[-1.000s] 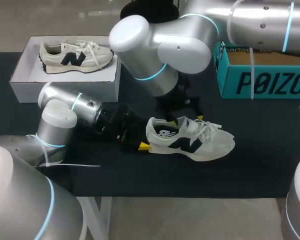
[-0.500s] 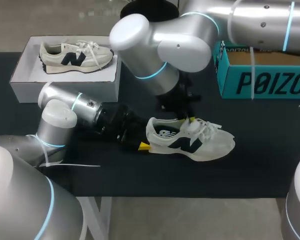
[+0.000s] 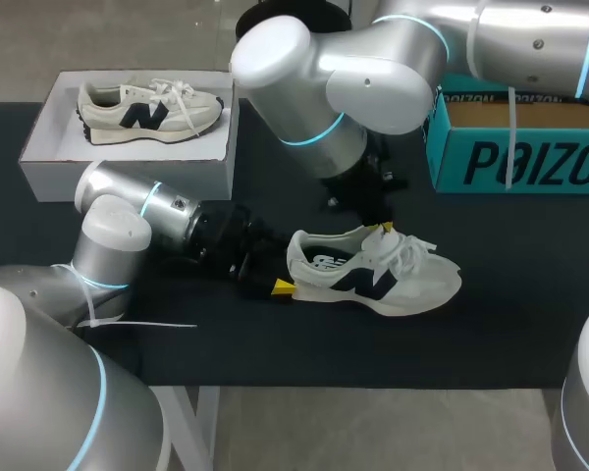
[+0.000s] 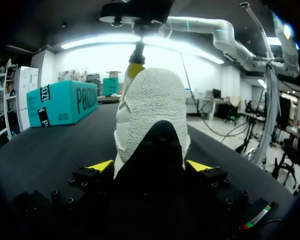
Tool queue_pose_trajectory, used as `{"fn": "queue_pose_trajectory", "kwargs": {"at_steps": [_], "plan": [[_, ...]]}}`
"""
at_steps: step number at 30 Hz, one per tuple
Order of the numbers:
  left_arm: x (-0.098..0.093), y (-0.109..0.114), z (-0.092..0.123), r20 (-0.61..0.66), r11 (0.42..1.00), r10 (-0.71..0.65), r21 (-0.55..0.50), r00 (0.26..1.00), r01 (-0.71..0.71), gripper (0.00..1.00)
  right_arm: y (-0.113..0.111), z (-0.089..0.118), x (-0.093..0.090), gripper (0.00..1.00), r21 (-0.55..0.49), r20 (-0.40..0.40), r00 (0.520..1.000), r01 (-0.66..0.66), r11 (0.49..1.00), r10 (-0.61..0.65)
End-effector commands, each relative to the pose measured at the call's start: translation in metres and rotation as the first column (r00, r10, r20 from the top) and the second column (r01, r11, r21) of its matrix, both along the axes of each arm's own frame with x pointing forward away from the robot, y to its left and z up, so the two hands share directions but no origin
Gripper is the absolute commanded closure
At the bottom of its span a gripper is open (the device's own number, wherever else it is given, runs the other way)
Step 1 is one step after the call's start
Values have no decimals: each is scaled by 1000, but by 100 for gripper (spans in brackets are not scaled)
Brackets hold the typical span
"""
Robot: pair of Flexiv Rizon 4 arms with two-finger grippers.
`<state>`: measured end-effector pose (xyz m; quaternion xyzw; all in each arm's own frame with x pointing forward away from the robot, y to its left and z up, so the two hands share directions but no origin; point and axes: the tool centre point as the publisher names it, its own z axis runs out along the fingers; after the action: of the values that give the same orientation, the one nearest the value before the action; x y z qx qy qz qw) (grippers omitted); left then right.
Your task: Take the shoe out of the shoebox, open the shoe tongue, remove and reinsert the insole, then place the shoe into the shoebox
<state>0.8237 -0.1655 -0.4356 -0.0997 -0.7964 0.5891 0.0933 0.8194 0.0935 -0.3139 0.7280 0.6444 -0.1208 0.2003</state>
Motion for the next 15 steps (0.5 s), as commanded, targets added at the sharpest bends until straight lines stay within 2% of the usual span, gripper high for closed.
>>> {"fn": "queue_pose_trajectory", "kwargs": {"at_steps": [1, 15], "plan": [[0, -2, -2, 1, 1000, 2, 2, 1000, -2, 100, -23, 6, -2, 100, 45, 21, 1000, -7, 999, 6], [0, -2, -2, 1, 1000, 2, 2, 1000, -2, 100, -74, 13, -12, 100, 217, 134, 991, -28, 976, -1]]}}
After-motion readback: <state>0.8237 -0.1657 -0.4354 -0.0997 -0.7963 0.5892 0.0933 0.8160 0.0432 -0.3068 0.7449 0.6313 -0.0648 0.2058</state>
